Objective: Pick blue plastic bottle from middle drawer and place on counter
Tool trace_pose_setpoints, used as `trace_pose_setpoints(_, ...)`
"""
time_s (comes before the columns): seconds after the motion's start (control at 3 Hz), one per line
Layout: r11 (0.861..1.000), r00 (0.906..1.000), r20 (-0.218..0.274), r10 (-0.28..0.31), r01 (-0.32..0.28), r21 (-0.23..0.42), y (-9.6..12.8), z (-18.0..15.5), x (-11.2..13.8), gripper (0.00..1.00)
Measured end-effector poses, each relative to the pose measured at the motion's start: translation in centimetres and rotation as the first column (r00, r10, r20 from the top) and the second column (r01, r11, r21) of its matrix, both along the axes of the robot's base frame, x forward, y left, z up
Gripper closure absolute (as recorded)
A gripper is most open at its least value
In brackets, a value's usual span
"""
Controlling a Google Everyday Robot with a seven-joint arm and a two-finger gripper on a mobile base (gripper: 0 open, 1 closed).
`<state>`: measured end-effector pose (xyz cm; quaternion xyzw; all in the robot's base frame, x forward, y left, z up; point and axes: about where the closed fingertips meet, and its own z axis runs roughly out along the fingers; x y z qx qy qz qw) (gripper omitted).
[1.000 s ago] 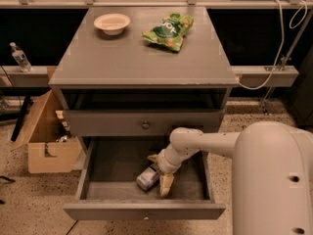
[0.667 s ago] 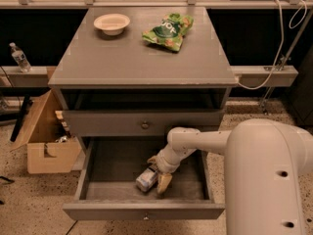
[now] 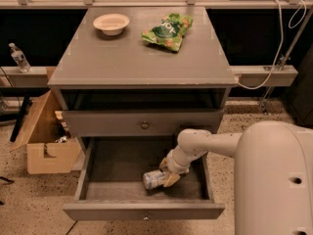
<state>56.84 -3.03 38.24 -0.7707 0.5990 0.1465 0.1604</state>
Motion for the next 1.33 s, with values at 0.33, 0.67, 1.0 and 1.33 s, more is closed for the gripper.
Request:
trace_pose_setpoints(0.33,0.999,0.9991,0.004,-0.042,0.042,0.023,-1.8,0.5,-1.0,0.89)
trace_pose_setpoints(0.67,0.994,0.996,0.015,-0.088,0.087,0.062,-3.6,3.2,-2.6,1.0)
trace_pose_setpoints(1.0,0.984,0.9873,0.048,-0.151,0.146,0.099,-6.4,9.4,-4.0,1.0)
trace_pose_setpoints(1.33,0.975,0.975,0.096,-0.201,0.19,0.112,-9.0,16.6,-5.0,1.0)
